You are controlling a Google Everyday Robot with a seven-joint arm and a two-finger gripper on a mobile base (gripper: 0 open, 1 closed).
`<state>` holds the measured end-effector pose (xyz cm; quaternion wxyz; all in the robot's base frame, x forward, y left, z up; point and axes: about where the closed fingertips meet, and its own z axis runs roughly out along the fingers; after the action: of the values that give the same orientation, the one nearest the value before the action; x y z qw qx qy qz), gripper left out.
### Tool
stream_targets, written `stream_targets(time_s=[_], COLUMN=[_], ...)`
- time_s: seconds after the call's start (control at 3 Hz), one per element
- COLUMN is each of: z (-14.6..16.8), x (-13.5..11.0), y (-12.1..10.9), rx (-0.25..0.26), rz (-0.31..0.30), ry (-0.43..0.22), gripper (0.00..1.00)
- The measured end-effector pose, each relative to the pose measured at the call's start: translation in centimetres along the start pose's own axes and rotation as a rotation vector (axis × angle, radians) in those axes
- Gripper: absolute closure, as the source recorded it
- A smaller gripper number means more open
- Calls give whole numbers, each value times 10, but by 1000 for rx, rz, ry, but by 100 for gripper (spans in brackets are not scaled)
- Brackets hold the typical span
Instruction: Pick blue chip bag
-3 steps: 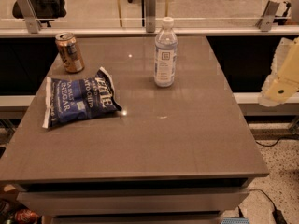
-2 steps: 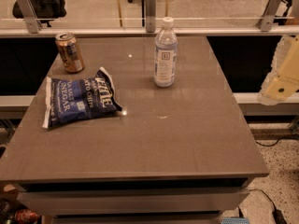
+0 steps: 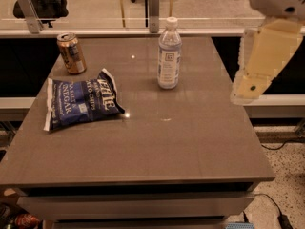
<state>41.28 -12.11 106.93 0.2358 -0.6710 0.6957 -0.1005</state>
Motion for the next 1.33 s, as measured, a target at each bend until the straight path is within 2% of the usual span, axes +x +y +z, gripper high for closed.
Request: stream_targets(time_s=[0.33, 1.33], z=[4, 4], x=[-20, -20], y=[2, 2], rx=[-18, -18], rz=[-51, -52], ry=[-6, -6], gripper=[0, 0])
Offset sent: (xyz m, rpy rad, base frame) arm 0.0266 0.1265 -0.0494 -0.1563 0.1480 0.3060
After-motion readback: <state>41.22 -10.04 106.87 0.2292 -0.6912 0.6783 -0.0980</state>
